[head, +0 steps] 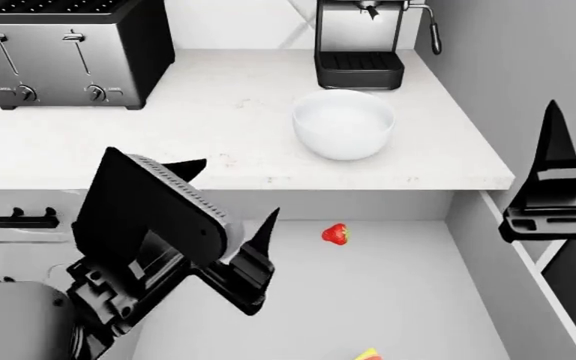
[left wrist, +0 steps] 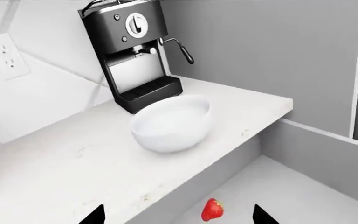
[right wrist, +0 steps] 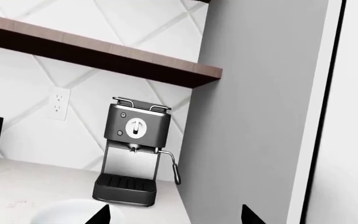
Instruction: Place the bar in the bowl and close the drawer.
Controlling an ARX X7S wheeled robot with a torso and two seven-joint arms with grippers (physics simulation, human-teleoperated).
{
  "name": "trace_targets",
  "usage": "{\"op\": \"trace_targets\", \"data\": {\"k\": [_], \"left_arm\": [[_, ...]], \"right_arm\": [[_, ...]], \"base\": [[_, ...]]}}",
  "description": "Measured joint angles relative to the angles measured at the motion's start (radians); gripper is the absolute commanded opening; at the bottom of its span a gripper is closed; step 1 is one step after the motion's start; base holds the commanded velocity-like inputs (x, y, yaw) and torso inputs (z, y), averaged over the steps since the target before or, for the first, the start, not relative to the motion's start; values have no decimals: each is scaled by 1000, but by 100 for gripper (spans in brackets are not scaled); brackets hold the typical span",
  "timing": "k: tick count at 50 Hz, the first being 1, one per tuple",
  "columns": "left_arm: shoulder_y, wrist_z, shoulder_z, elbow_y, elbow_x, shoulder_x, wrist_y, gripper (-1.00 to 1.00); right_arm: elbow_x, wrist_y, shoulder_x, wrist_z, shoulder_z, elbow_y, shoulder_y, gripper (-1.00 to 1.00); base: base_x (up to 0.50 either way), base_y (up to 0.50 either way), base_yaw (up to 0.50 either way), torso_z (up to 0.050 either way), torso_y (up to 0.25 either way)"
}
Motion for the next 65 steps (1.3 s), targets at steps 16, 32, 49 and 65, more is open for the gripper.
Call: {"op": "trace_targets", "data": {"k": [16, 32, 49, 65], "left_arm": [[-28, 25, 141, -99, -35, 172, -70, 100], [-31, 38, 217, -157, -93, 267, -94, 100], [-3, 99, 274, -261, -56, 338, -91, 100], [40, 209, 357, -426, 105, 398, -77, 100]], "right_arm": [[-23, -14, 6, -5, -33, 0, 3, 100], [-33, -23, 4, -3, -60, 1, 12, 100], [-57, -50, 7, -2, -86, 6, -1, 100], [-94, -82, 19, -8, -112, 17, -32, 100]], "base": [[0, 0, 0, 0, 0], [0, 0, 0, 0, 0], [0, 0, 0, 0, 0], [0, 0, 0, 0, 0]]}}
